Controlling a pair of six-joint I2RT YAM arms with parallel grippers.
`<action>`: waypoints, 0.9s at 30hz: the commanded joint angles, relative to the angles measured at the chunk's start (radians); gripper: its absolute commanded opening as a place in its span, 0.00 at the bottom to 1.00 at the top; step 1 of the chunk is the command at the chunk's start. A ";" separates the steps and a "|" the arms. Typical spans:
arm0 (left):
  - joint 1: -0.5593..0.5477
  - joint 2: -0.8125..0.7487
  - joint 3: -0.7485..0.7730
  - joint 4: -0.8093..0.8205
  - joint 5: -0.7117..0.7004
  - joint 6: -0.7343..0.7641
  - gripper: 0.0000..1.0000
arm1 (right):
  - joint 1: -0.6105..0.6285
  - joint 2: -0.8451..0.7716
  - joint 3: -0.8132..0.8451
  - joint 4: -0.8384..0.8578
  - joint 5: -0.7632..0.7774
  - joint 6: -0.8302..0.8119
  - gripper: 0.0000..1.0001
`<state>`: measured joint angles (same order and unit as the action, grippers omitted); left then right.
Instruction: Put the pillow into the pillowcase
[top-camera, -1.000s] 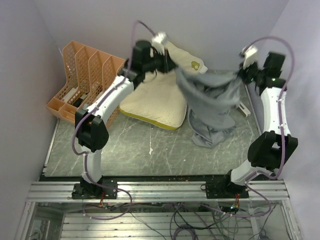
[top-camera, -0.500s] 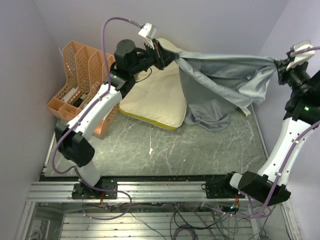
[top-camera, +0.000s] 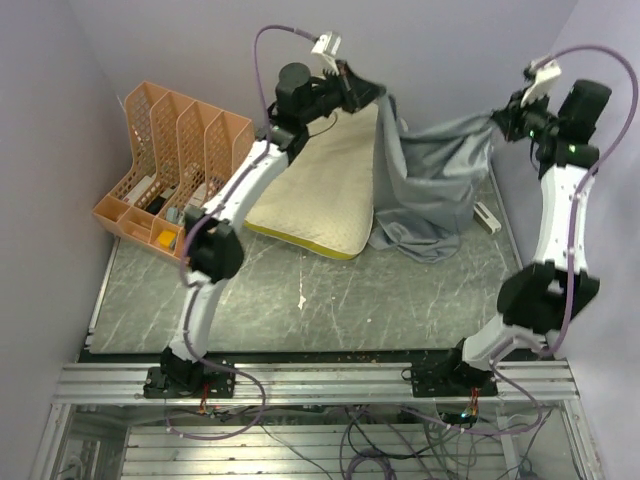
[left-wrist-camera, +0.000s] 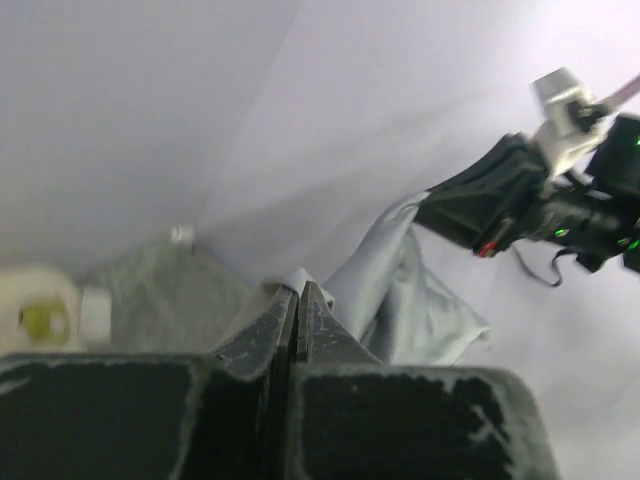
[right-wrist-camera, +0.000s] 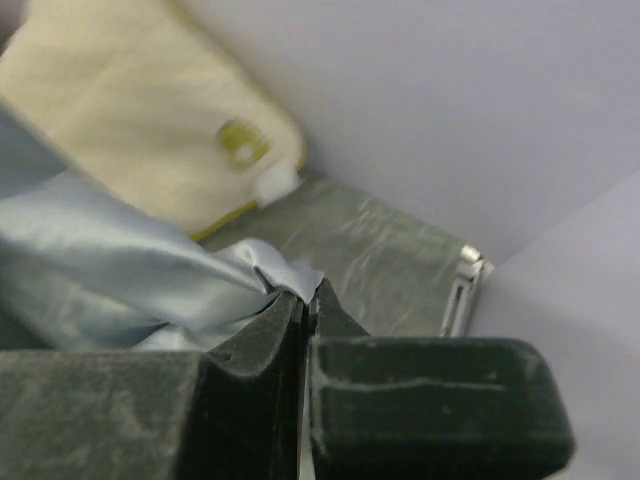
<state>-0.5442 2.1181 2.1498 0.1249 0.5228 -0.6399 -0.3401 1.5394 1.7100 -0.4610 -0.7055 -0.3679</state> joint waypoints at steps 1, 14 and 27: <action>-0.042 0.426 0.681 0.115 -0.103 -0.189 0.07 | -0.083 0.210 0.436 0.129 0.197 0.320 0.00; -0.138 -0.365 -0.549 1.010 -0.168 -0.038 0.07 | -0.391 -0.450 -0.060 0.619 -0.263 0.544 0.00; 0.018 -0.219 -1.135 0.648 -0.026 -0.105 0.07 | 0.044 -0.445 -0.766 -0.241 -0.266 -0.395 0.00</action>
<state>-0.5728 1.7977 1.0798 0.9195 0.3931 -0.6823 -0.4541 1.1221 1.0382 -0.4446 -1.0348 -0.5190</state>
